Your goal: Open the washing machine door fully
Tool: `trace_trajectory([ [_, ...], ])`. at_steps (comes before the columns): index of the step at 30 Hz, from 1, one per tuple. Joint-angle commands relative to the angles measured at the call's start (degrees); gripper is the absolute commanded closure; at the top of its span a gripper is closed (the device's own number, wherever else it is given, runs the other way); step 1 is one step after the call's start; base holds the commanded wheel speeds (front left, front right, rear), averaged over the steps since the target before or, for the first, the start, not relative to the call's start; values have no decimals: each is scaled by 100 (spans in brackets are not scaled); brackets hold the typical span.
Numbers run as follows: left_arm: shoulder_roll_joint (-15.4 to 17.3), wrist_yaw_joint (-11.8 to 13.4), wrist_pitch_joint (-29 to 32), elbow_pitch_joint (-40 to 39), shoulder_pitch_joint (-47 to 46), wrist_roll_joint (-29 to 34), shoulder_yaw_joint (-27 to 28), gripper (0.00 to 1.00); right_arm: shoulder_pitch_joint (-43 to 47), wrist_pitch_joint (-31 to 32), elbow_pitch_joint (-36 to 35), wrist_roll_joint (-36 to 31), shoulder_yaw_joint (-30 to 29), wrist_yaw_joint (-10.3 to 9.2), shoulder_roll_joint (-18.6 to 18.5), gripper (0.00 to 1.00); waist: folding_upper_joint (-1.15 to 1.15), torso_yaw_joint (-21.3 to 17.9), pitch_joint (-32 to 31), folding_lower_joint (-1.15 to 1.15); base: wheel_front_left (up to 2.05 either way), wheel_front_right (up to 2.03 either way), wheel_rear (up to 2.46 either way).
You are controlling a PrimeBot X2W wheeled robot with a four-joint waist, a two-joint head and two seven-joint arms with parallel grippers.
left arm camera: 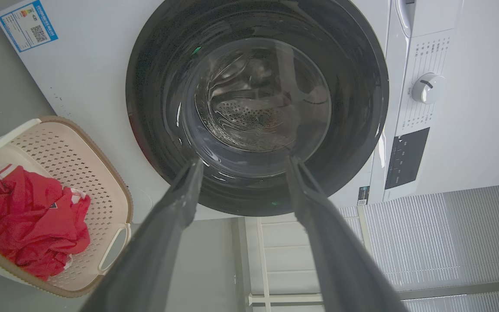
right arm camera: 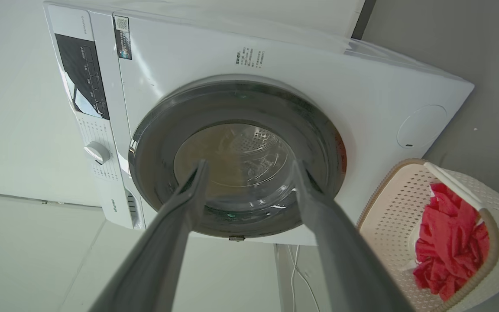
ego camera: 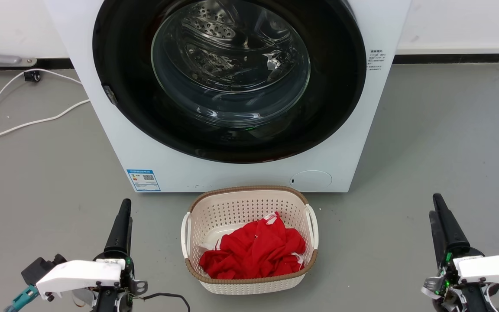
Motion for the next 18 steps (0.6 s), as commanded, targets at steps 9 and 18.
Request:
trace_trajectory([
  [9,19,76,-242,-398,-196,1294,-11,0,-48,-236,-418,-1675,108,0,-2,0,0,10,6,0,0,0,0],
  [18,17,137,-433,-537,-207,2452,-178,0,39,-425,-587,-2924,189,0,6,0,0,20,3,0,0,0,0],
])
